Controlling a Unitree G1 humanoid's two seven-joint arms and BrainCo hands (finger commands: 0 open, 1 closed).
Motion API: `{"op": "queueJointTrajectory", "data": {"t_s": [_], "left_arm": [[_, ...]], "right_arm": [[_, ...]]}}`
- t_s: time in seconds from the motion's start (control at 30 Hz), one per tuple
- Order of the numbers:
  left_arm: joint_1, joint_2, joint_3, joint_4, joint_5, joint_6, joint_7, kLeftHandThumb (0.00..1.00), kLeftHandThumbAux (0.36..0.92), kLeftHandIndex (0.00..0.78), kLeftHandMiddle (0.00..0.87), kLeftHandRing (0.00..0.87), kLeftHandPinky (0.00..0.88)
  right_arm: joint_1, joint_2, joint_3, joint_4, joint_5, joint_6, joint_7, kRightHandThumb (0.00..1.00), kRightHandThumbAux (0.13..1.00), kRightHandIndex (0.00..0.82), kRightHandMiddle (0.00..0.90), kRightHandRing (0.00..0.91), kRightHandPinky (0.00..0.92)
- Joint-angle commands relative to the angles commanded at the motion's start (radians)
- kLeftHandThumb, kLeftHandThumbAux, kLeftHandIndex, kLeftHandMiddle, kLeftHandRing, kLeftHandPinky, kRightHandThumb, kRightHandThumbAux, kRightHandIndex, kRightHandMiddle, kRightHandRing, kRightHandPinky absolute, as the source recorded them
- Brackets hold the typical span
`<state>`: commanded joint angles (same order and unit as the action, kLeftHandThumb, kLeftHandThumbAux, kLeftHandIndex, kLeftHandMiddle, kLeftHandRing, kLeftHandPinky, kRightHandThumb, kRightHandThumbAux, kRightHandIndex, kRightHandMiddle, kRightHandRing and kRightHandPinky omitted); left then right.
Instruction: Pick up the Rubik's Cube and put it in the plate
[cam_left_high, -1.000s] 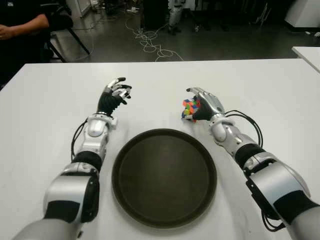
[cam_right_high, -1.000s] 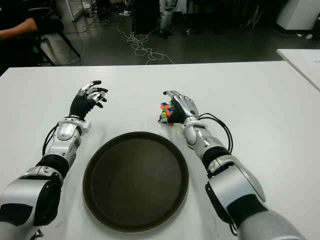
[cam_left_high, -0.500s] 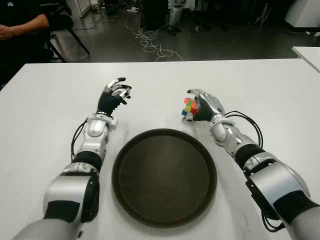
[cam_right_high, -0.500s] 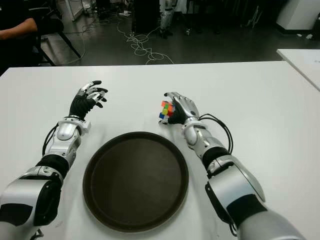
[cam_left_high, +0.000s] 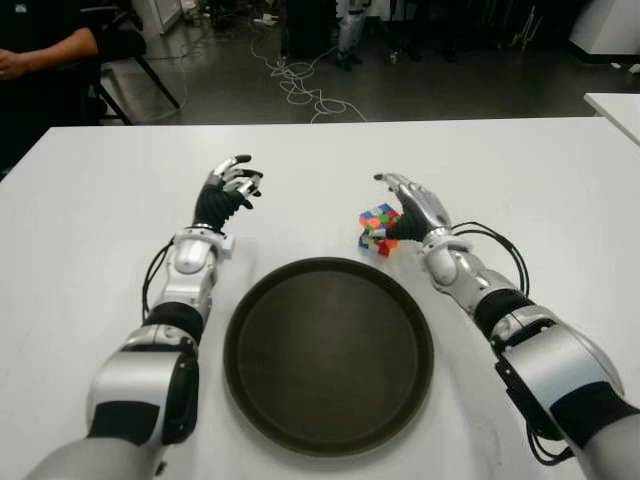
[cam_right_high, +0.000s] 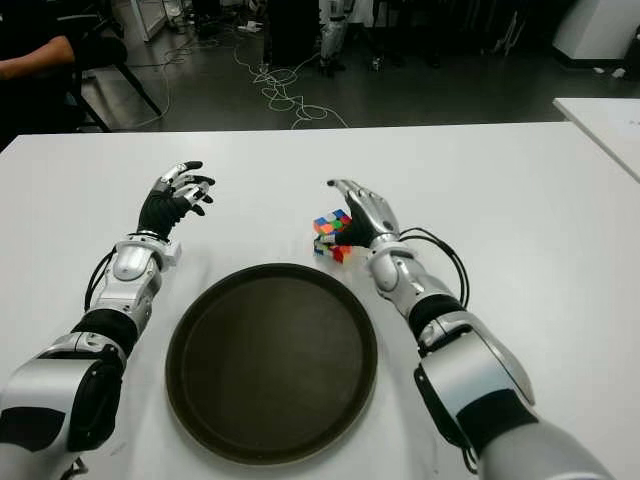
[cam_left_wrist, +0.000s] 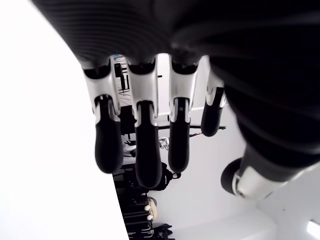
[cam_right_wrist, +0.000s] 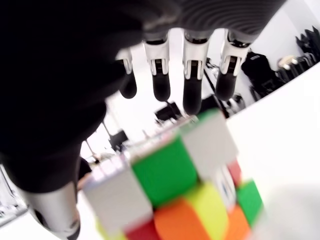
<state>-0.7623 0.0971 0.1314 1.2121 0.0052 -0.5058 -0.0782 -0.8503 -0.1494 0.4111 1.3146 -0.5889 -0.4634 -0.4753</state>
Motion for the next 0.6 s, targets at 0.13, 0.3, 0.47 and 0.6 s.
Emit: {"op": "queueJointTrajectory", "data": {"t_s": [0.13,0.3,0.47,0.6], "left_arm": [[-0.003,0.000,0.003,0.001,0.000,0.005,0.001,0.317,0.666,0.219,0.395,0.489,0.576],[-0.004,-0.002,0.008,0.002,-0.001,0.009,-0.002,0.322,0.666,0.218,0.406,0.503,0.583],[-0.004,-0.003,0.010,0.002,-0.003,0.010,-0.005,0.318,0.680,0.218,0.407,0.510,0.580],[-0.005,-0.003,0.009,0.001,-0.002,0.012,-0.004,0.307,0.679,0.214,0.394,0.505,0.572]], "right_arm": [[-0.006,-0.008,-0.003,-0.002,0.003,-0.013,-0.008,0.000,0.763,0.156,0.175,0.200,0.221],[-0.005,-0.013,-0.011,-0.003,0.009,-0.029,-0.027,0.000,0.762,0.156,0.174,0.201,0.227],[-0.005,-0.014,-0.024,-0.002,0.018,-0.036,-0.032,0.000,0.766,0.153,0.172,0.204,0.234],[-0.006,-0.016,-0.034,-0.002,0.022,-0.040,-0.023,0.000,0.769,0.155,0.173,0.208,0.247]]}}
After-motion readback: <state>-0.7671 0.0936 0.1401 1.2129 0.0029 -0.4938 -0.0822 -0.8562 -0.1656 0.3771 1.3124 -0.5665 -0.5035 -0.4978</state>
